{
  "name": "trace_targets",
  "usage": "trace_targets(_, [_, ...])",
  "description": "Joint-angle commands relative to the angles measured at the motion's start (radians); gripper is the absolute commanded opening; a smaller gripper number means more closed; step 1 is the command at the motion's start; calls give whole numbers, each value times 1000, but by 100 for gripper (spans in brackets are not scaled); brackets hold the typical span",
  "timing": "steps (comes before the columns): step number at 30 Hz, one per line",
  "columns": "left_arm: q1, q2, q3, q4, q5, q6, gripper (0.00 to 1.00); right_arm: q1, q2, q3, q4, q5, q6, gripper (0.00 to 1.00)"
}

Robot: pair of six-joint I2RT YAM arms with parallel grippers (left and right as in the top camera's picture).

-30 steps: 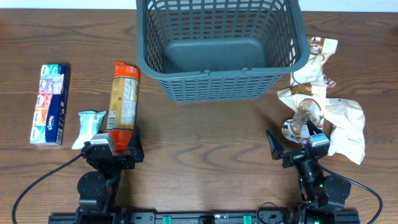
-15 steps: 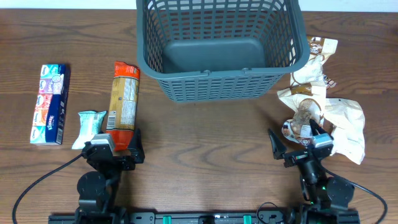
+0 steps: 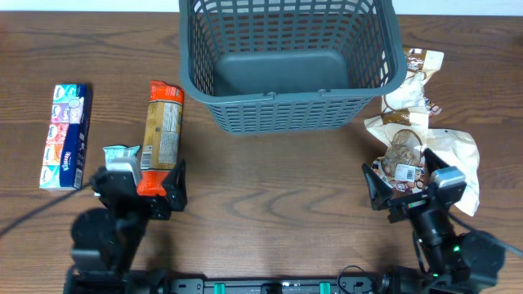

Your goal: Pack container

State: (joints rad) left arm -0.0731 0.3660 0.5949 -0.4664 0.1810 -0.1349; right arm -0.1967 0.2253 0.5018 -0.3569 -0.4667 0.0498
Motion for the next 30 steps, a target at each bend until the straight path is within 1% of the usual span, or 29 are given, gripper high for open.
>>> trace_targets(1, [4,117,193,-57,22,-2,99,8,96,145,-101,-20,3,99])
trace_targets(4, [4,236,377,-181,21,-2,99,8,198,274,-279,-19,-28,99])
trace_targets(6, [4,321,511,-290,21,-2,99,8,275,370,-406,-19,-61,99])
trace_targets(8, [4,397,639,-398,21,-2,99,8,349,467,-507,-14,-77,99])
trace_targets(10, [4,450,737,-481,21,-2,99,8,401,542,-573,-6,-77,99])
trace_targets(12, [4,490,823,-545,21,-2,99,8,450,620,-636,8,-77,99])
trace_targets(14, [4,506,875,-561,21,-2,99,8,501,695,-702,31,-77,99])
trace_targets(16, [4,502,884,-541,21,-2,99,8,542,752,-748,33,-77,99])
trace_targets(19, [4,493,884,-559,36,-4,99,8,569,787,-747,34,-77,99])
trace_targets(22, [4,496,884,-595,36,62,99,8,571,787,-713,36,-69,99])
trace_targets(24, [4,503,884,-627,34,114,99,8,579,787,-711,108,-73,99])
trace_targets(27, [4,526,884,-671,-26,115,99,8,628,787,-767,242,-64,99])
trace_targets(30, [5,562,884,-694,-43,115,99,7,703,787,-832,290,-34,99])
